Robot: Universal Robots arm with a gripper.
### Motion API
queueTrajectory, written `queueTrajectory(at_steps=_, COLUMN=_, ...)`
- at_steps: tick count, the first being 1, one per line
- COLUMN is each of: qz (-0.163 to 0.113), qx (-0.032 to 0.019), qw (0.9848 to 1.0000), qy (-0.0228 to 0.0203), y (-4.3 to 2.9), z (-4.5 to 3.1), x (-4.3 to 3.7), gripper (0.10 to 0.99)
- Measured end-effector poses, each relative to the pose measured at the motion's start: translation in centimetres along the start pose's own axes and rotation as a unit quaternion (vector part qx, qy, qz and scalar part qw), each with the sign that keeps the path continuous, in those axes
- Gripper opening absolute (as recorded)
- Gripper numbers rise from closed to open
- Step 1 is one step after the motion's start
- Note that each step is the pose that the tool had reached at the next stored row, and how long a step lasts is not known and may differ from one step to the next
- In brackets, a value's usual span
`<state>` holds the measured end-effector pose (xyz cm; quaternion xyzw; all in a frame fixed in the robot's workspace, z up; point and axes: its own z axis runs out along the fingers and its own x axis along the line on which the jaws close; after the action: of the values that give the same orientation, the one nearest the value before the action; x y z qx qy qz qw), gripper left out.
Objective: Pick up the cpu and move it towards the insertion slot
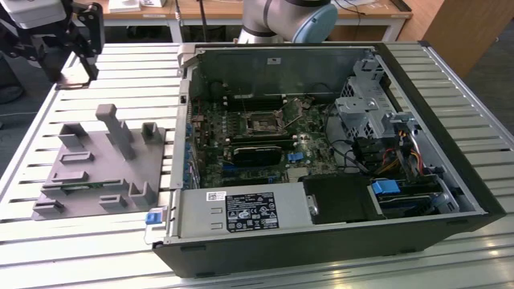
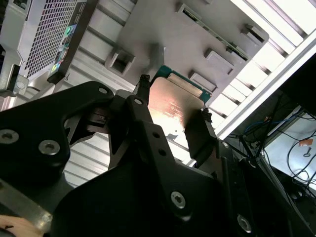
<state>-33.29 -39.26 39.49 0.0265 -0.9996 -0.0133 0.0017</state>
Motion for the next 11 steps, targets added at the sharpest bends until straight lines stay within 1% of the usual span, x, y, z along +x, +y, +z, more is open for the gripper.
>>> queueTrajectory(at_steps=11, qz=0.0, qx=0.0, qw=1.0, qy=0.0002, y=-0.03, z=0.0, x=-0.65, gripper=0.541)
